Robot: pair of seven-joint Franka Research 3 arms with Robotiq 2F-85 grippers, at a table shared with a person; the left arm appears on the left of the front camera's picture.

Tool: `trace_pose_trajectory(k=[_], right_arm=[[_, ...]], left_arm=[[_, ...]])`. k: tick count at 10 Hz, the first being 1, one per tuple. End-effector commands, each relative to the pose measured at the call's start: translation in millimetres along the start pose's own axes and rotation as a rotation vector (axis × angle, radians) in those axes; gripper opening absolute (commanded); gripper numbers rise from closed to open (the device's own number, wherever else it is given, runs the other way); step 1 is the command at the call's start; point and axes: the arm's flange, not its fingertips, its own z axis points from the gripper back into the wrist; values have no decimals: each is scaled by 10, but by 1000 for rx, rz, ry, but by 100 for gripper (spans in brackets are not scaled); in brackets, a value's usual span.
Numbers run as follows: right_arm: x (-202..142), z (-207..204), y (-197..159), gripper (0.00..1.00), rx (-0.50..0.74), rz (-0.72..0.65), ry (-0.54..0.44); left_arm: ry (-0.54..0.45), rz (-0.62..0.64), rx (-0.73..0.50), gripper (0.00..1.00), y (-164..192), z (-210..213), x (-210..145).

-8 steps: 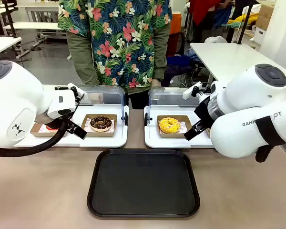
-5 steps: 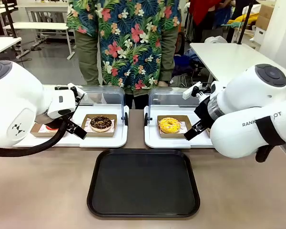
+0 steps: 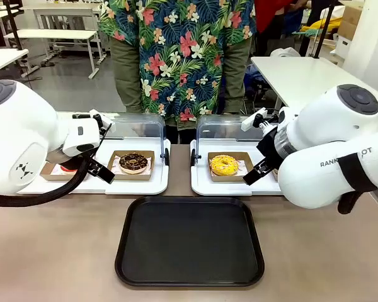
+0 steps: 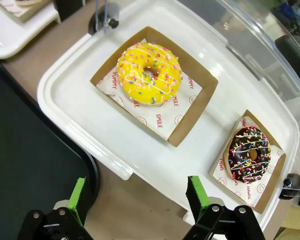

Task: Move the second donut from the left to the tray.
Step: Pick up the Paper togo box containing the Donut indicated by the person and place it on the Handle tray.

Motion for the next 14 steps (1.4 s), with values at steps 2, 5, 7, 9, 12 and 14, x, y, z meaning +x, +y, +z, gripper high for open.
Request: trace_pose_trajectory(k=[2, 5, 7, 9, 12, 14], right_arm=[[0, 0, 0, 100, 0, 0, 0], [460, 870, -624, 100, 55, -58, -90], [272, 1338, -1273, 100, 162, -60, -152], [-137, 1549, -1970, 100, 260, -16, -233], [-925, 1709, -2695, 100, 377, 110, -424], [-1352, 1759, -2982, 100, 414, 175, -555]], left_arm=[[0, 0, 0, 100, 0, 0, 0], [-55, 43, -202, 100, 657, 828, 286], [-41, -68, -312, 100, 1182, 1210, 243], [-85, -169, -435, 100, 1721, 1374, -4], [-272, -312, -566, 100, 2442, 1553, -592], [-406, -350, -593, 100, 2856, 1495, -944]])
